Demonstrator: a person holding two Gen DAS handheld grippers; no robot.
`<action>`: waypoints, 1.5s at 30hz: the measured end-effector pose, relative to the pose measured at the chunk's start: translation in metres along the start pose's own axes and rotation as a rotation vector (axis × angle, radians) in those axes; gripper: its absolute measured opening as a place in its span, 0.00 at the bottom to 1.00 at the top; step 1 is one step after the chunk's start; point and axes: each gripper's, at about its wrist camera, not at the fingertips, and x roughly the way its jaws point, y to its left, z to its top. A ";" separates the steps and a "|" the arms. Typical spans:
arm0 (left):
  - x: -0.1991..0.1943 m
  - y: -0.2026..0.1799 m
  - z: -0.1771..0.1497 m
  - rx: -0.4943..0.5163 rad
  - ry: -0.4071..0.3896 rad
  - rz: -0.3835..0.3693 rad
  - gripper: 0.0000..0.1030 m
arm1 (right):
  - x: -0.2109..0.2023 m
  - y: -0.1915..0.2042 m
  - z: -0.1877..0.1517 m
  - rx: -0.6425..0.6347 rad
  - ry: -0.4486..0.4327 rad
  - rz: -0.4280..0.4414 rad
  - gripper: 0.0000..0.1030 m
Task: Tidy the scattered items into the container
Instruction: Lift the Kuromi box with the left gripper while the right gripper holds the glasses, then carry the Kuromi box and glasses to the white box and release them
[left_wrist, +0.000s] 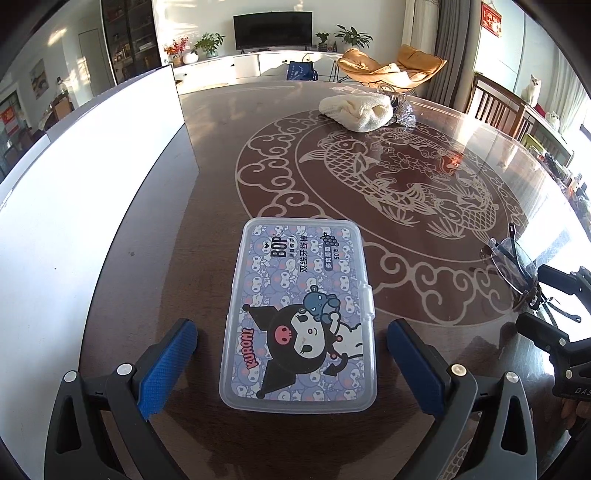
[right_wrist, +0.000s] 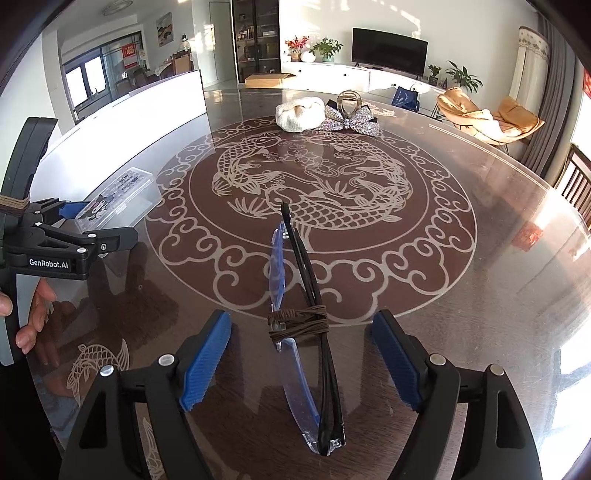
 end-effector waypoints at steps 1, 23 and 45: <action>0.000 0.000 0.000 0.001 0.000 -0.001 1.00 | 0.000 0.000 0.000 -0.002 0.001 0.000 0.78; -0.032 0.007 -0.001 -0.014 -0.024 -0.161 0.59 | -0.039 0.000 0.015 0.042 -0.009 0.089 0.26; -0.170 0.252 0.044 -0.256 -0.214 0.021 0.59 | -0.057 0.224 0.221 -0.204 -0.223 0.453 0.26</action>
